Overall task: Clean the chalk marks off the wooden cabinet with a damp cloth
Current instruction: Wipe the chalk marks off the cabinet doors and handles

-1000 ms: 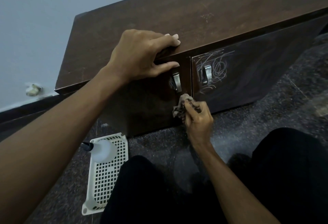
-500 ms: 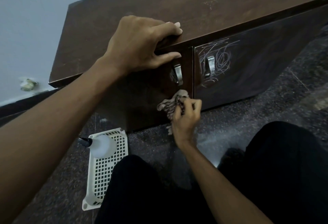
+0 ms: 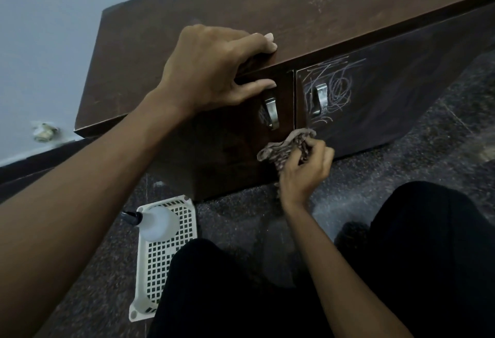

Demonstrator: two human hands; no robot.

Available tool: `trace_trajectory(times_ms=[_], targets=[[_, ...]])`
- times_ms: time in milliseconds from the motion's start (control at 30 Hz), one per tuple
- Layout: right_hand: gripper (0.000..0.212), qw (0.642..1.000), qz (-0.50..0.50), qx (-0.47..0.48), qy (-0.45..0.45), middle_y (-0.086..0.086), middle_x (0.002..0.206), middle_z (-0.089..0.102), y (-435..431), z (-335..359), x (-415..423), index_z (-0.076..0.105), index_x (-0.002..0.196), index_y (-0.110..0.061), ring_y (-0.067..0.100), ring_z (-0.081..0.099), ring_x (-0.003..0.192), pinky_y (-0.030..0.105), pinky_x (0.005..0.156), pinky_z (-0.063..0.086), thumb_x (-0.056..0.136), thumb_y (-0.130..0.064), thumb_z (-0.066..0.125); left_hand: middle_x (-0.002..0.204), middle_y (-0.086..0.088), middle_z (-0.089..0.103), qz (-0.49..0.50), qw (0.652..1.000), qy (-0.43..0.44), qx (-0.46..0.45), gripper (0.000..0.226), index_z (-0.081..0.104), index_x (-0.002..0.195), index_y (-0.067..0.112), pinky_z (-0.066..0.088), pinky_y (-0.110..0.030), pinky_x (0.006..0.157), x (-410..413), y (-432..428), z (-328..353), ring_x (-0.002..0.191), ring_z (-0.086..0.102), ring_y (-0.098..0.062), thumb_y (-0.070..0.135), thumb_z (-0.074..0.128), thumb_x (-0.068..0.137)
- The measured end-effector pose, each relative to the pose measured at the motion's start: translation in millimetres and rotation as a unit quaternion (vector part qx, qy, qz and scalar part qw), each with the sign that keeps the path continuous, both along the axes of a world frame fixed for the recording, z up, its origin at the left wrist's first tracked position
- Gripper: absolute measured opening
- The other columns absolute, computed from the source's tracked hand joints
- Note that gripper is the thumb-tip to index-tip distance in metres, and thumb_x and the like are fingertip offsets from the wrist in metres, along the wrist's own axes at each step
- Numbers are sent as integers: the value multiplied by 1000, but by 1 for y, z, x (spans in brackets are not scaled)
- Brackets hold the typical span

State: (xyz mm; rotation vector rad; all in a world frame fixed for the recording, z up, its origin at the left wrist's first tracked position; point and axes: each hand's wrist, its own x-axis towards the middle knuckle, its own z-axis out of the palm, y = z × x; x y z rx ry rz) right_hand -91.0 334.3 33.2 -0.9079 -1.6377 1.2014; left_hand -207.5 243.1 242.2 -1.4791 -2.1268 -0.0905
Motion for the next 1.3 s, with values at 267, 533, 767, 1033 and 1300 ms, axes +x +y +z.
trace_trajectory(times_ms=[267, 533, 767, 1033, 1300], targets=[[17, 981, -11, -191, 9, 2, 107, 57, -31, 8, -7, 61, 111, -11, 11, 60, 95, 29, 83, 55, 95, -15, 64, 112, 0, 75, -8, 1000, 6, 5, 49, 68, 119, 19, 58, -41, 70, -1, 0, 0, 99, 73, -23, 59, 59, 93], [10, 969, 44, -244, 13, -5, 85, 67, -45, 28, -3, 63, 95, -21, 8, 64, 78, 23, 67, 53, 93, -29, 69, 109, 1, 76, -9, 1000, 8, 6, 47, 69, 118, 20, 57, -41, 66, 0, 1, 1, 95, 74, -22, 59, 58, 93], [13, 915, 103, -384, 72, -1, 91, 71, -69, 80, -4, 63, 96, -22, 6, 67, 80, 16, 64, 52, 93, -33, 69, 108, 2, 77, -4, 1000, 7, 19, 47, 70, 118, 21, 57, -41, 64, 0, 1, 1, 94, 74, -22, 59, 59, 91], [26, 787, 83, -589, 164, 6, 96, 76, -58, 132, -5, 70, 110, -14, 18, 75, 85, 35, 73, 63, 93, -33, 69, 108, 3, 77, -16, 999, 15, 27, 46, 70, 116, 21, 58, -39, 64, 0, 1, -1, 94, 74, -21, 57, 64, 89], [28, 760, 54, -630, 150, 6, 99, 75, -64, 135, -9, 68, 114, -18, 21, 74, 88, 42, 79, 62, 91, -33, 72, 107, 3, 77, -13, 1000, -4, 25, 46, 70, 116, 21, 57, -41, 64, -1, 1, 0, 93, 74, -22, 58, 62, 90]])
